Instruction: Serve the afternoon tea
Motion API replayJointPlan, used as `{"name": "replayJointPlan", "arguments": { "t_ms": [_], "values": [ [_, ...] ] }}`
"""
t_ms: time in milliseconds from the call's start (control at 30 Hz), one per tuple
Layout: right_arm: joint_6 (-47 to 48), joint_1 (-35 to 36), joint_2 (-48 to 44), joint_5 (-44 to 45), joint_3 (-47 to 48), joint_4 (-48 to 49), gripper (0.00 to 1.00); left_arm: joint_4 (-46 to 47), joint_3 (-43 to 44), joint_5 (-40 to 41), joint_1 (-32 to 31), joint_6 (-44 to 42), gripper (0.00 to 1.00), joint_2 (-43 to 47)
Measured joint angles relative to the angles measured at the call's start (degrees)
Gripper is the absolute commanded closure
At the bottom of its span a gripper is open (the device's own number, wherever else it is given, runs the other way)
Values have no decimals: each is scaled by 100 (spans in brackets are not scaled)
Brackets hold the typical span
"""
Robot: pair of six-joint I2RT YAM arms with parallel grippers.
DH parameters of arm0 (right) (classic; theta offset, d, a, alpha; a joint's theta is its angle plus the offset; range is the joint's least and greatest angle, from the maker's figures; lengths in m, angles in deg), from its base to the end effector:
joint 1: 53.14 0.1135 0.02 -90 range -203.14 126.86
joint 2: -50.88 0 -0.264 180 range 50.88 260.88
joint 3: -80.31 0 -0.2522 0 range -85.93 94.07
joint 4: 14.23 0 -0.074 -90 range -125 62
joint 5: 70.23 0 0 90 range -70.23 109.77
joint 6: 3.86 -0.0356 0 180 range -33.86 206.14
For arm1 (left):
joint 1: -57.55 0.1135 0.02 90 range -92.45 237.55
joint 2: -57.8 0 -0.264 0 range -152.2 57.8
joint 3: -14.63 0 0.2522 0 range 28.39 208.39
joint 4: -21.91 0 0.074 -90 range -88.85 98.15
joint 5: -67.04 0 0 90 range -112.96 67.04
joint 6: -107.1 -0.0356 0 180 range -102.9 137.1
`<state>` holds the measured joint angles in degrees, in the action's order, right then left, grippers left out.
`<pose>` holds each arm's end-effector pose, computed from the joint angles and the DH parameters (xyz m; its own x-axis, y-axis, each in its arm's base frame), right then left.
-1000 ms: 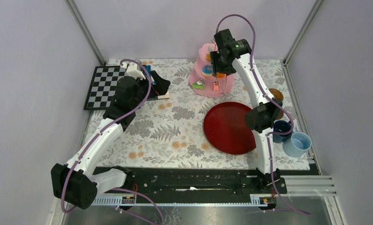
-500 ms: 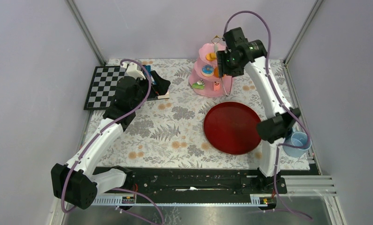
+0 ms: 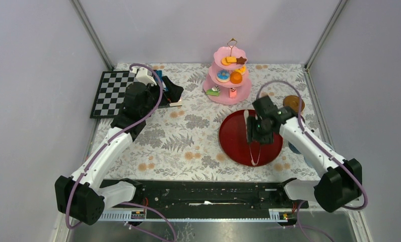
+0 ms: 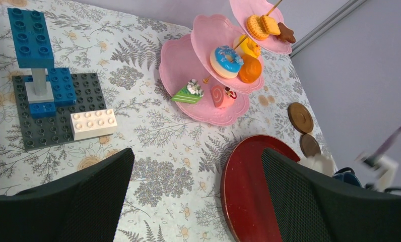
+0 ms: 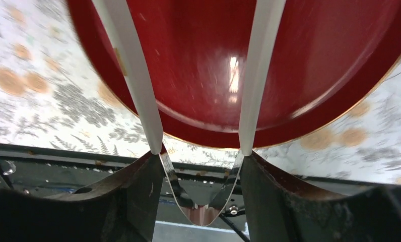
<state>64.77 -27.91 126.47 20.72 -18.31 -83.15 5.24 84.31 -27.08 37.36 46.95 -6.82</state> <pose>0.2307 0.1081 0.2969 -0.9043 -0.0233 -0.4263 -0.0965 0.9838 0.1509 0.2481 -0.0940 0.3522 -0.3680 -0.3936 -0.8424 0.2618 0.8254 -0.5001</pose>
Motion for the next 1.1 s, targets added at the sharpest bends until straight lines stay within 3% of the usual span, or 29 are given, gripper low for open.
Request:
{"name": "replayJointPlan", "arguments": {
  "t_ms": [133, 233, 700, 1100],
  "values": [
    [-688, 4, -511, -522, -1849, 669, 39, 0, 0, -4, 0, 2, 1, -2],
    [-992, 61, -492, -623, -2380, 872, 38, 0, -2, -2, -2, 0, 1, -11],
    [-1508, 544, -11, -446, -2518, 1683, 30, -48, 39, 0, -28, -2, 1, -125],
    [-1495, 551, 90, -409, -2535, 1779, 12, -50, 59, 2, -28, -15, 1, -125]
  ]
}}
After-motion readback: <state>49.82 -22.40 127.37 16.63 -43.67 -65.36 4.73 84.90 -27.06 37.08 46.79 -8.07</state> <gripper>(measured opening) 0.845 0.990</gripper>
